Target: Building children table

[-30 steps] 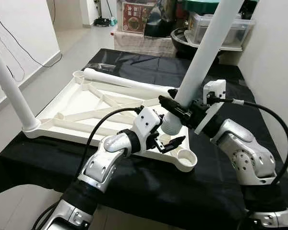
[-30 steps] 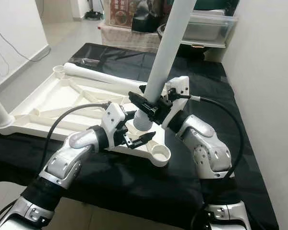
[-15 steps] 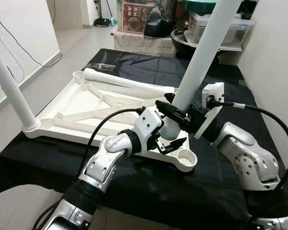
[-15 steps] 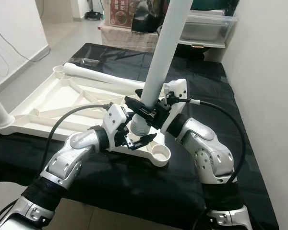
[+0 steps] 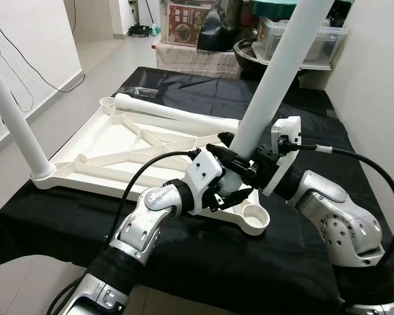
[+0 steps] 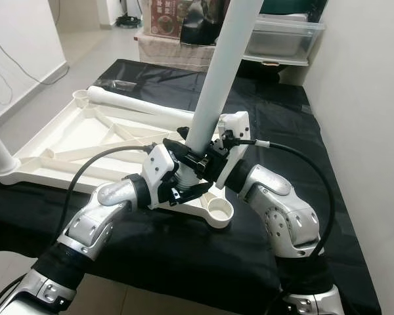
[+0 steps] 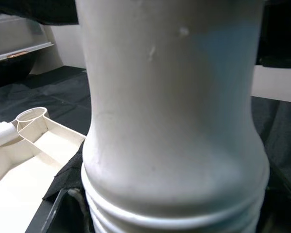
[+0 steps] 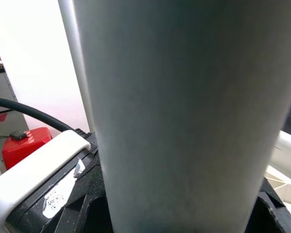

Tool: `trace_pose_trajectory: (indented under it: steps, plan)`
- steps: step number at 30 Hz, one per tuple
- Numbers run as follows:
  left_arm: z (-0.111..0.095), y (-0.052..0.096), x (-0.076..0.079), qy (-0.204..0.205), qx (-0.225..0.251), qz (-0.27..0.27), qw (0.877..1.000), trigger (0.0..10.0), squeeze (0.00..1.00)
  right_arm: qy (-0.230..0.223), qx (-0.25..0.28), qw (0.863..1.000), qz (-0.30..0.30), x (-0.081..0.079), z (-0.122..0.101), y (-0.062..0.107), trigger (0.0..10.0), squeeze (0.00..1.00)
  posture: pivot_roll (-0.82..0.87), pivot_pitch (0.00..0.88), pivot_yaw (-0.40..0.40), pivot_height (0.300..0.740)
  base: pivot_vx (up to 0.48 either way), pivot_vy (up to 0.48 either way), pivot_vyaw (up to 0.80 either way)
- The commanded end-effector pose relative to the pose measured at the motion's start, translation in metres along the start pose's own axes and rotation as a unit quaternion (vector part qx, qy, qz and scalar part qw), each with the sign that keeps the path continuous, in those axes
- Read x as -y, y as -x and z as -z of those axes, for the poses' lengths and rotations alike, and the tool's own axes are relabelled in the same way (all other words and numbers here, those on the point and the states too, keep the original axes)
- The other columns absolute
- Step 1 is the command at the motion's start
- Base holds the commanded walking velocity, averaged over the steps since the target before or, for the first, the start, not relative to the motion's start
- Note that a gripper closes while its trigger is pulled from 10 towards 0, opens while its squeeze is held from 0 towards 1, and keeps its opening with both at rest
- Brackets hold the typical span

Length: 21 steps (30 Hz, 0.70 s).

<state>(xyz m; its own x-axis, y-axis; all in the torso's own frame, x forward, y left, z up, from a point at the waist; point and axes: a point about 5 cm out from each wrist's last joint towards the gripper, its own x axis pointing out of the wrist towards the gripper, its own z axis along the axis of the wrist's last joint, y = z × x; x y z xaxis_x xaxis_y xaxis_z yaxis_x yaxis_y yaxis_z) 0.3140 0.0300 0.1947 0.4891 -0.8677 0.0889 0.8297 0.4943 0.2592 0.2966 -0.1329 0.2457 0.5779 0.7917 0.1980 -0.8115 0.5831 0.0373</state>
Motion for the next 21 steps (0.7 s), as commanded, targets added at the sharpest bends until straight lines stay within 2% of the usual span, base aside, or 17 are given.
trace_pose_trajectory:
  steps: [1,4,5,6,7,8,9,10,11,12,13,14,21]
  plan:
    - [0.000,-0.001,0.001,-0.006,0.003,0.000,1.000,0.0,0.00,-0.011,-0.001,1.000,-0.018,-0.007,0.003,-0.001,0.0,0.00,0.06,0.010,-0.077,0.740,0.000,0.000,0.00]
    - [0.000,-0.001,0.001,-0.008,0.002,-0.002,1.000,0.0,0.00,-0.009,-0.001,1.000,-0.015,-0.007,0.004,-0.001,0.0,0.00,0.06,0.008,-0.077,0.740,0.000,0.000,0.00]
    - [0.001,-0.001,0.001,-0.011,-0.001,-0.003,1.000,10.0,0.00,-0.004,-0.003,1.000,-0.012,-0.007,0.004,-0.001,0.0,0.00,0.06,0.008,-0.077,0.740,0.000,0.000,0.00]
    - [0.001,-0.001,0.001,-0.011,-0.001,-0.003,1.000,10.0,0.00,-0.004,-0.003,1.000,-0.012,-0.007,0.004,-0.001,0.0,0.00,0.06,0.008,-0.077,0.740,0.000,0.000,0.00]
    - [0.003,-0.001,0.002,-0.014,-0.006,-0.003,1.000,10.0,0.00,0.004,-0.004,1.000,-0.007,-0.006,0.004,-0.001,10.0,0.22,0.06,0.010,-0.078,0.740,0.000,0.000,0.00]
    - [0.003,-0.001,0.002,-0.014,-0.006,-0.003,1.000,10.0,0.00,0.004,-0.004,1.000,-0.007,-0.006,0.004,-0.001,10.0,0.22,0.06,0.010,-0.078,0.740,0.000,0.000,0.00]
    - [0.004,0.000,0.003,-0.016,-0.010,-0.002,1.000,10.0,0.00,0.010,-0.004,1.000,-0.002,-0.004,0.004,-0.001,10.0,0.92,0.06,0.010,-0.078,0.740,0.000,0.000,0.00]
    - [0.004,0.000,0.003,-0.016,-0.010,-0.002,1.000,10.0,0.00,0.010,-0.004,1.000,-0.002,-0.004,0.004,-0.001,10.0,0.92,0.06,0.010,-0.078,0.740,0.000,0.000,0.00]
    - [0.006,0.001,0.003,-0.021,-0.013,0.000,1.000,10.0,0.00,0.014,-0.004,1.000,0.002,-0.003,0.003,-0.001,10.0,1.00,0.06,0.010,-0.078,0.740,0.000,0.000,0.00]
    - [0.007,0.003,0.004,-0.023,-0.015,0.001,1.000,10.0,0.00,0.014,-0.001,1.000,0.005,-0.002,0.002,-0.002,10.0,0.95,0.06,0.010,-0.078,0.740,0.000,0.000,0.00]
    - [0.007,0.003,0.004,-0.023,-0.015,0.001,1.000,10.0,0.00,0.014,-0.001,1.000,0.005,-0.002,0.002,-0.002,10.0,0.95,0.06,0.010,-0.078,0.740,0.000,0.000,0.00]
    - [0.008,0.004,0.004,-0.026,-0.018,0.002,0.999,10.0,0.00,0.010,0.007,1.000,0.007,0.000,-0.002,-0.003,10.0,0.00,0.06,0.017,-0.079,0.740,0.000,0.000,0.00]
    - [0.010,0.005,0.004,-0.027,-0.021,0.001,0.999,10.0,0.00,0.005,0.030,0.999,0.012,0.004,-0.013,-0.004,10.0,0.00,0.06,0.017,-0.079,0.740,0.000,0.000,0.00]
